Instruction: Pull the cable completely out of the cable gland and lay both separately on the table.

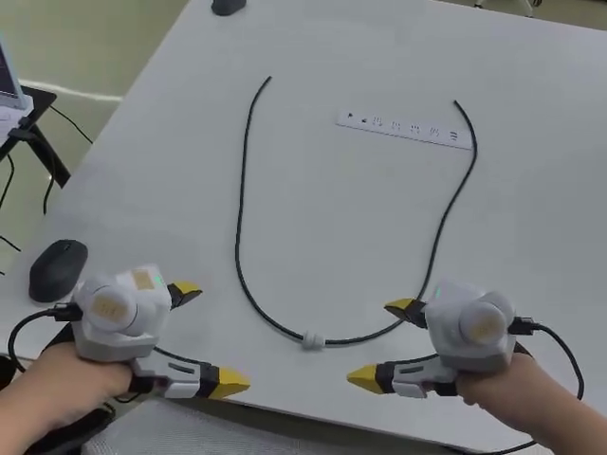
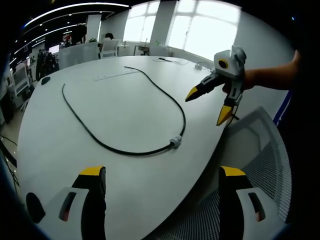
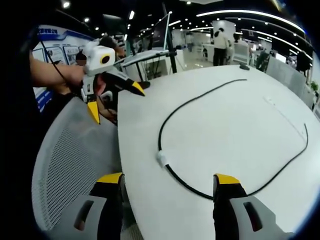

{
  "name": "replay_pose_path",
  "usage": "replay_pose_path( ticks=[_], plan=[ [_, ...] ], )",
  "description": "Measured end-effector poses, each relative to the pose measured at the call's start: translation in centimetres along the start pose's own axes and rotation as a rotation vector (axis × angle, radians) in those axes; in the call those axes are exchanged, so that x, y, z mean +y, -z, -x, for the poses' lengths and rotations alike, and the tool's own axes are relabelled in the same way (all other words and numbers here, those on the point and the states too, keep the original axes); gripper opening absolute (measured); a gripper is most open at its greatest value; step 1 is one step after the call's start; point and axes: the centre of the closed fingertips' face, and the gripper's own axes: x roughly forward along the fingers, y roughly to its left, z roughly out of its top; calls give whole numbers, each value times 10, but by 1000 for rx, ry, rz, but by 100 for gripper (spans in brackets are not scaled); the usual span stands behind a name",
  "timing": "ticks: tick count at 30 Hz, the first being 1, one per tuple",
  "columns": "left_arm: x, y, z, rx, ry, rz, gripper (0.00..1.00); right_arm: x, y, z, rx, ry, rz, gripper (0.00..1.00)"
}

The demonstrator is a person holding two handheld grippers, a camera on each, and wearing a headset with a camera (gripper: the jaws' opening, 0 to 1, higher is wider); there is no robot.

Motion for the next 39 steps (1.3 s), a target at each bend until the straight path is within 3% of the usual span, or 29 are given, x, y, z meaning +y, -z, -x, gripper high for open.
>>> replay_pose_path(
  ticks=[20, 26, 29, 39],
  plan=[
    [3, -5, -7, -11, 17, 1, 92, -5, -6, -39, 101, -47, 77, 56],
    [3, -3, -8, -12, 21, 10, 91, 0, -2, -54, 152, -72, 135, 49],
    [3, -2, -7, -11, 22, 10, 90, 4, -3, -58, 159, -97, 155, 39],
    [3, 0, -6, -7, 35, 10, 89, 7, 10, -77, 219, -122, 194, 32]
  ],
)
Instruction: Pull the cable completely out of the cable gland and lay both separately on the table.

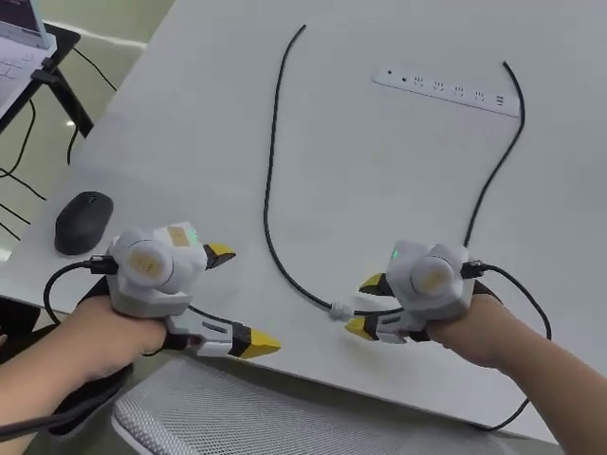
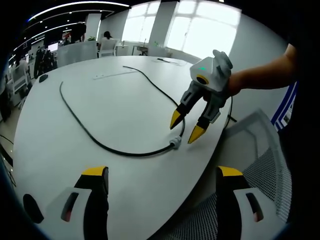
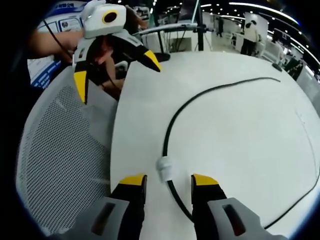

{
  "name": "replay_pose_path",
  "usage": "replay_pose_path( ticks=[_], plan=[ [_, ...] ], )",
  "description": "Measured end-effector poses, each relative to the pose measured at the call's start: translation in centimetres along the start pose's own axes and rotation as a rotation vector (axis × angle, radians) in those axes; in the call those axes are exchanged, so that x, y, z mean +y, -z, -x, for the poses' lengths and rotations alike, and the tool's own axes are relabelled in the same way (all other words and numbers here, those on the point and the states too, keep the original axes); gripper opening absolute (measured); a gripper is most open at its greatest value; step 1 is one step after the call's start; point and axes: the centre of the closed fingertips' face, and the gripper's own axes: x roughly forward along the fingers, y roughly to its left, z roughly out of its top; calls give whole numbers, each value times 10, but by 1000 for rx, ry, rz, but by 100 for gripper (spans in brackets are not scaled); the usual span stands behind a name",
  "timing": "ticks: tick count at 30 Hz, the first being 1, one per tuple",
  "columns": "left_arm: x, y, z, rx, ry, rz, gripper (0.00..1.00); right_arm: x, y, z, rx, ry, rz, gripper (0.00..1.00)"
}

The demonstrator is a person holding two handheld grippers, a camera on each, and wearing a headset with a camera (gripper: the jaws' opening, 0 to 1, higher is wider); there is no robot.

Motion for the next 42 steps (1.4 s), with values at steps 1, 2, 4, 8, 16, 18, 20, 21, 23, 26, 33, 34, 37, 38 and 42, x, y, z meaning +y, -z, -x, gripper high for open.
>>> replay_pose_path(
  ticks=[1, 2, 4, 8, 16, 18, 20, 21, 23, 26, 33, 34, 37, 38, 42],
  plan=[
    [0, 0, 0, 1, 1, -2, 88, 0, 1, -1, 6, -3, 2, 32],
    [1, 1, 0, 3, 4, -3, 88, 1, 2, -3, 11, -5, 8, 30],
    [1, 1, 0, 4, 7, -4, 88, 0, 3, -5, 18, -7, 17, 28],
    [0, 0, 0, 5, 18, -10, 87, 0, 2, -6, 29, -10, 42, 24],
    [-1, 1, -1, -3, 26, 4, 86, 1, 1, -9, 44, -29, 78, 13],
    [-1, 2, -1, 1, 27, 3, 86, 1, 2, -11, 50, -33, 83, 11],
    [1, 3, -1, 0, 26, 7, 85, 3, 2, -11, 52, -43, 85, 9],
    [2, 3, -1, -1, 25, 10, 85, 3, 2, -12, 52, -42, 88, 9],
    [2, 3, 0, -4, 23, 16, 85, 3, 2, -12, 52, -44, 84, 9],
    [-2, 2, 0, -4, 31, 20, 84, 3, 3, -13, 50, -45, 73, 9],
    [-10, -6, 2, -48, 32, 29, 84, 6, 1, -8, 32, -31, 5, 7],
    [-15, -7, 1, -55, 40, 30, 84, 8, 0, -5, 31, -28, 1, 7],
    [-21, -8, -1, -47, 44, 4, 85, 12, -5, 6, 17, -23, -10, 6],
    [-24, -9, -2, -45, 48, -6, 85, 14, -7, 9, 11, -23, -11, 6],
    [-32, -22, -3, -65, 62, -21, 84, 24, -16, 24, -1, -28, -3, 6]
  ],
)
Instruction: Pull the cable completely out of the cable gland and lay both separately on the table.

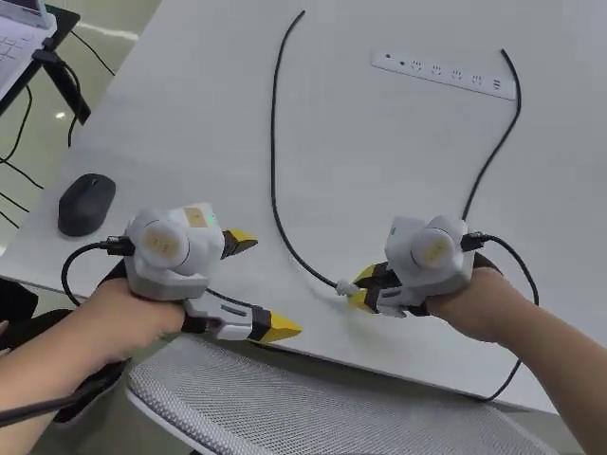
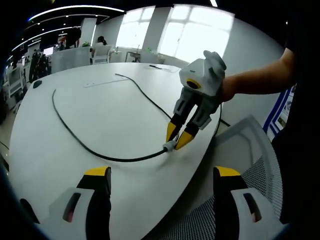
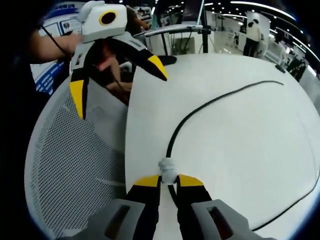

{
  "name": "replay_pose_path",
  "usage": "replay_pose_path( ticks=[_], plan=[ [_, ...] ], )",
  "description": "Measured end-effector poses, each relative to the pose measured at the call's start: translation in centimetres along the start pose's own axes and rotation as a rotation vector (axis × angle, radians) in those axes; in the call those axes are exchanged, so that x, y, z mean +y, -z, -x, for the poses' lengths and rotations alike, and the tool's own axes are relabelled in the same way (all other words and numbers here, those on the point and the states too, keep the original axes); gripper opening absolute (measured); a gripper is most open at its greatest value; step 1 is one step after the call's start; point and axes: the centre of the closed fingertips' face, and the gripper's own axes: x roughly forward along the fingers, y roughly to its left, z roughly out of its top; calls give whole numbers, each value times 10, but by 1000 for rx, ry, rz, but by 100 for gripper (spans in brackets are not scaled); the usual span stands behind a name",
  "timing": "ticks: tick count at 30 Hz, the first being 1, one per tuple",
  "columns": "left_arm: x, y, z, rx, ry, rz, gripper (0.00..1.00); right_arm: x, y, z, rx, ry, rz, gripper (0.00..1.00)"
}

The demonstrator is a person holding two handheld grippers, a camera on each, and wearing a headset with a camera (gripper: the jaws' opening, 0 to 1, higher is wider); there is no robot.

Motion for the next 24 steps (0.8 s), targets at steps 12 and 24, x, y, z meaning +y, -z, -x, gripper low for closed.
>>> replay_pose_path(
  ticks=[12, 24],
  plan=[
    [-31, -33, -16, -22, 51, -99, 78, 34, -14, 38, -53, -20, 37, 6],
    [-57, -54, -20, -51, 86, -149, 70, 38, -42, 84, -41, -32, 132, 6]
  ],
)
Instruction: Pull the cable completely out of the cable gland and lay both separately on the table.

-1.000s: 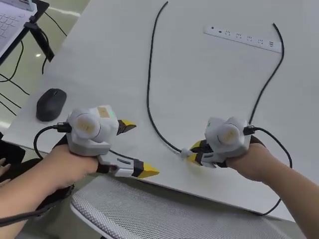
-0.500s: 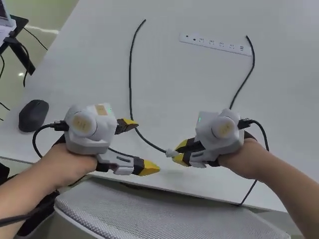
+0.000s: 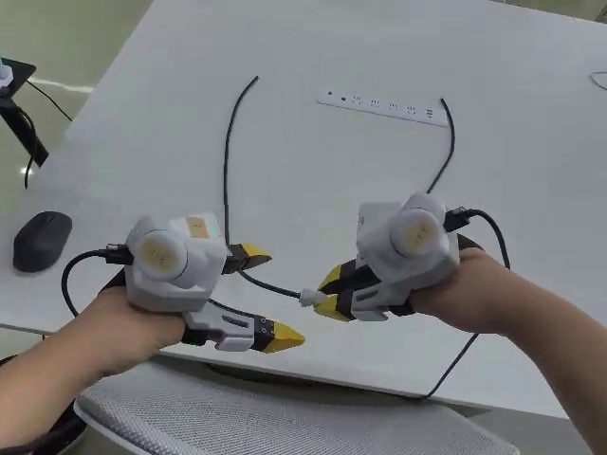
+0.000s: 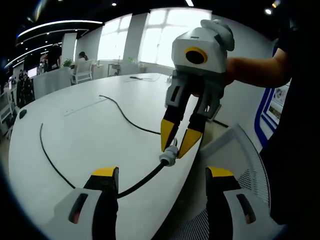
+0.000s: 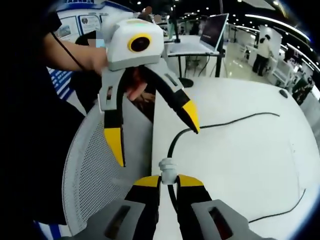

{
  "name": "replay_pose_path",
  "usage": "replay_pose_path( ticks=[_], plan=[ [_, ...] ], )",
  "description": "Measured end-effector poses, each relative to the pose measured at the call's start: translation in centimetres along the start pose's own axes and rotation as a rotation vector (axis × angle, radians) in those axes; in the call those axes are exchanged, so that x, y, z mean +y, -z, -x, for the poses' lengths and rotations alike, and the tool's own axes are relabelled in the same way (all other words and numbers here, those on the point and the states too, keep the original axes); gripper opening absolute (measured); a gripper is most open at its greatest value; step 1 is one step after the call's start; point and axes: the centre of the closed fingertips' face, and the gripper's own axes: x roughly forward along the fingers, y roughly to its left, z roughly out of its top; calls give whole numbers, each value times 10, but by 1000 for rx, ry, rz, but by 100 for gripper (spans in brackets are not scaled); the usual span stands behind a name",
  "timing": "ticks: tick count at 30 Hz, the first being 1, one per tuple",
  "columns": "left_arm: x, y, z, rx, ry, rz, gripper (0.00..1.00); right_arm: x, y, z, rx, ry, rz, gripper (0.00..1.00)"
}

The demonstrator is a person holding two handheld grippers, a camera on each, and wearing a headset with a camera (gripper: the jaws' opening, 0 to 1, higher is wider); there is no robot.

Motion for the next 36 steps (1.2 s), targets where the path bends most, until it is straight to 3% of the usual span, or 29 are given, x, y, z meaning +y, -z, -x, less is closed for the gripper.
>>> replay_pose_path(
  ticks=[6, 11, 27, 36],
  plan=[
    [-4, -14, -1, -37, 20, -20, 63, 2, -10, 18, -7, -20, 48, 6],
    [-6, -26, -1, -83, 55, -12, 54, 4, -10, 22, 0, -39, 86, 6],
    [-5, -36, -9, -118, 117, 31, 34, 2, -10, 28, -48, -51, 122, 6],
    [-14, -39, -13, -120, 184, 13, 21, 1, -8, 28, -59, -58, 133, 6]
  ],
)
